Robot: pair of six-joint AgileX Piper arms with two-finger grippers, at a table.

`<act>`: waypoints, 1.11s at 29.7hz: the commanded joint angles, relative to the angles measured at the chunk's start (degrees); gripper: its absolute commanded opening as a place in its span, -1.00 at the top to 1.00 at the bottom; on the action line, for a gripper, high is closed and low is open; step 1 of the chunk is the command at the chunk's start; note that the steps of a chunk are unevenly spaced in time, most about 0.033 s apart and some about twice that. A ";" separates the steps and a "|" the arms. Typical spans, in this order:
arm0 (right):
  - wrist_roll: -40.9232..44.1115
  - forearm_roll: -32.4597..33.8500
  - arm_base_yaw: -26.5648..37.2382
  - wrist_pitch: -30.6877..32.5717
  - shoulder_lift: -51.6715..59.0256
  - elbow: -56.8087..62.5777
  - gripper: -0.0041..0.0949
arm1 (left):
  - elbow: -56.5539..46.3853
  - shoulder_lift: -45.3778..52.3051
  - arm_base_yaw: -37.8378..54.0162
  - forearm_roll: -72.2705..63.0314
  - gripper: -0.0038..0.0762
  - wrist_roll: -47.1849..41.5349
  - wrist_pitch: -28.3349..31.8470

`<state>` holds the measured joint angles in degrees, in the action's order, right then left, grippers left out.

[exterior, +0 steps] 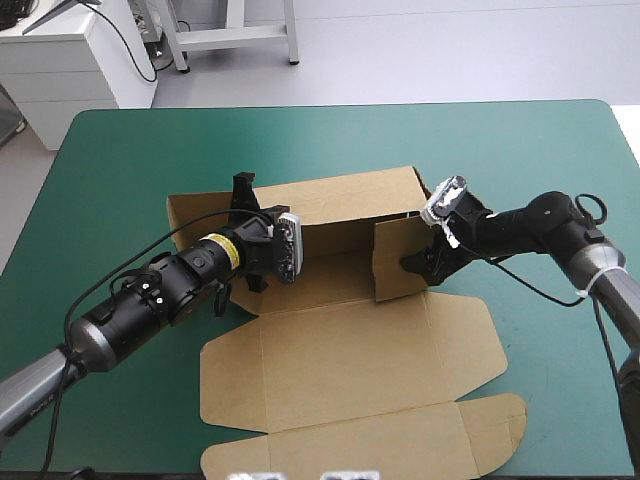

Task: Fold the box

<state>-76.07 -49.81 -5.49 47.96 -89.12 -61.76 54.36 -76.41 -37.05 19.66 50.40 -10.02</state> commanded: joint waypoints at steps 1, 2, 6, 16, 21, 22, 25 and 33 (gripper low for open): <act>4.46 3.97 -2.06 -2.45 1.74 -1.77 -0.49 | 0.25 0.22 -1.84 -2.66 0.92 -1.98 -4.73; 5.83 5.71 -2.89 -2.88 1.74 -1.77 -0.49 | 0.25 0.22 -1.94 -2.66 0.92 -2.52 -4.73; 8.24 7.86 -4.74 -4.63 1.74 -1.55 -0.49 | 0.25 0.22 -1.94 -2.66 0.92 -3.07 -4.73; 10.85 8.33 -5.39 -7.83 1.74 -1.55 -0.28 | 1.35 0.22 -1.94 -2.52 0.92 -7.50 -3.91; 10.69 8.43 -5.39 -7.26 1.74 -1.55 0.03 | 2.66 0.33 -1.94 -2.52 0.92 -7.26 -3.91; 10.69 8.32 -5.39 -6.89 1.74 -1.55 0.07 | 2.71 0.33 -1.94 -2.52 0.92 -7.13 -3.91; 10.86 8.32 -5.68 -6.01 1.74 -1.55 0.25 | 2.71 0.33 -1.94 -2.52 0.92 -7.13 -4.45; 10.86 8.08 -5.88 -2.12 1.74 -1.55 0.96 | 2.71 0.33 -1.94 -2.52 0.92 -7.24 -5.80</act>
<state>-63.45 -38.45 -10.52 40.57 -89.12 -61.76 56.32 -76.24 -38.00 20.13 44.68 -13.36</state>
